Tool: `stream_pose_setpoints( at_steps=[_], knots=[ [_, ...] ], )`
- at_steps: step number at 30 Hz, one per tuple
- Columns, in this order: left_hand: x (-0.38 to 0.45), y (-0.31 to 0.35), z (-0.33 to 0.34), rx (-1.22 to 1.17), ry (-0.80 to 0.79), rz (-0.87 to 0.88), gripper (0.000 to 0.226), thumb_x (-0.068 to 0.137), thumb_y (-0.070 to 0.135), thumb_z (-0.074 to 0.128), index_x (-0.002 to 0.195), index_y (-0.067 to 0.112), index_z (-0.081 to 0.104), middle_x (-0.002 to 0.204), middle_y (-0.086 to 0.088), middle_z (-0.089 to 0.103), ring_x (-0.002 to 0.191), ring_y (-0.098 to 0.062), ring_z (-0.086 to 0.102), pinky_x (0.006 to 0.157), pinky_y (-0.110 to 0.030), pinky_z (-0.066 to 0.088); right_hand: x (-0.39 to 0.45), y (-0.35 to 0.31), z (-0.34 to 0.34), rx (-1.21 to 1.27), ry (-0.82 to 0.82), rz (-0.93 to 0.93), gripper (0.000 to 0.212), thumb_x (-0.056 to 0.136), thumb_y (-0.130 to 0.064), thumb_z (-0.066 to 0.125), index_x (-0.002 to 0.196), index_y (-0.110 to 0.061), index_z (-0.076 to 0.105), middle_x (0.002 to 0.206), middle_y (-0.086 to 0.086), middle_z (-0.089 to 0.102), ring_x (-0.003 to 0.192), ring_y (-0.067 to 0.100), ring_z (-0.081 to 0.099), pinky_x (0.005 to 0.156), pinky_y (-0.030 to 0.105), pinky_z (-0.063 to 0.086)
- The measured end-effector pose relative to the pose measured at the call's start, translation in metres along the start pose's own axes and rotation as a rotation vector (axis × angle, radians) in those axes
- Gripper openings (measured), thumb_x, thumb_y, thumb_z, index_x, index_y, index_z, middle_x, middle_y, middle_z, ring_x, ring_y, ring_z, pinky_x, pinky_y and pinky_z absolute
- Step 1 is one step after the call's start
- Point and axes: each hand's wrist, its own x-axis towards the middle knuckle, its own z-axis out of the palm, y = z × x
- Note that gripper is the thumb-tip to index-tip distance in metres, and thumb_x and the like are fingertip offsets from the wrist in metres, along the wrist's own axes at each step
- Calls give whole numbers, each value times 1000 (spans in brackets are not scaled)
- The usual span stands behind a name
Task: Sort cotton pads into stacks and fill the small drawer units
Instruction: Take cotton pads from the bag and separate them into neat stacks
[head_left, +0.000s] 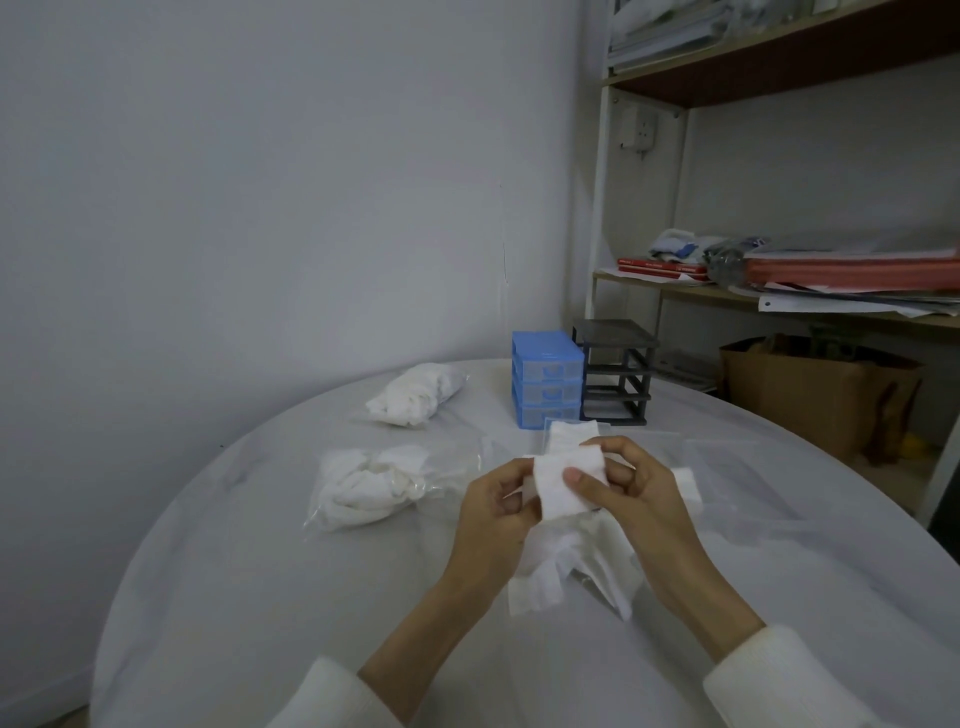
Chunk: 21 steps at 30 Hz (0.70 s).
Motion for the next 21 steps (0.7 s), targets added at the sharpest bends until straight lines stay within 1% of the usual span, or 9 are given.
stream_pose_setpoints(
  at_steps=[3, 6, 8, 11, 13, 15, 18, 21],
  knots=[
    [-1, 1, 1, 2, -46, 3, 39, 79, -17, 60, 103, 13, 65, 91, 1, 74, 88, -17, 70, 72, -27, 56, 1, 4, 0, -20, 45, 5, 21, 76, 0, 70, 92, -8, 59, 83, 7, 72, 69, 10, 69, 57, 20, 54],
    [-2, 1, 2, 5, -67, 6, 42, 81, -17, 58, 109, 14, 62, 93, 4, 73, 90, -13, 69, 72, -21, 54, 3, 8, 0, -90, 88, -14, 22, 74, 1, 73, 86, -9, 58, 85, 3, 69, 68, 1, 66, 58, 15, 53],
    [-2, 2, 3, 13, -75, 13, 41, 82, -16, 57, 110, 14, 61, 95, 4, 73, 91, -12, 69, 72, -20, 53, 4, 10, -1, -115, 92, -26, 22, 73, 1, 73, 85, -10, 58, 84, 2, 68, 70, 4, 66, 60, 15, 53],
    [-3, 3, 2, 13, -94, 7, 42, 83, -16, 56, 112, 15, 61, 96, 4, 73, 92, -13, 69, 72, -19, 53, 5, 12, -3, -159, 104, -54, 24, 72, -2, 75, 84, -14, 58, 84, 1, 69, 76, 13, 66, 67, 22, 55],
    [-4, 3, 2, 14, -108, 1, 45, 83, -18, 54, 114, 14, 60, 99, 1, 72, 93, -14, 69, 73, -19, 52, 4, 13, -3, -176, 113, -67, 25, 72, -3, 76, 85, -15, 57, 83, 0, 69, 76, 12, 65, 68, 23, 55],
    [-4, 4, 2, 26, -112, -2, 46, 83, -18, 53, 117, 11, 59, 102, -2, 72, 93, -15, 69, 73, -20, 53, 4, 13, -2, -191, 123, -83, 26, 71, -4, 76, 85, -15, 57, 84, -1, 68, 76, 10, 65, 66, 18, 54],
    [-6, 7, 2, 27, -118, -26, 47, 82, -17, 53, 120, 10, 59, 107, -7, 70, 95, -17, 68, 77, -25, 54, 4, 12, -3, -238, 140, -118, 27, 72, -6, 77, 85, -17, 57, 83, -1, 67, 76, 10, 63, 63, 14, 52],
    [-6, 9, 3, -37, -116, -65, 35, 86, -5, 57, 117, 11, 62, 106, -8, 71, 97, -22, 68, 83, -33, 55, 4, 14, -3, -282, 149, -128, 27, 72, -9, 77, 86, -18, 56, 84, 0, 66, 77, 13, 62, 61, 13, 50]
  ],
)
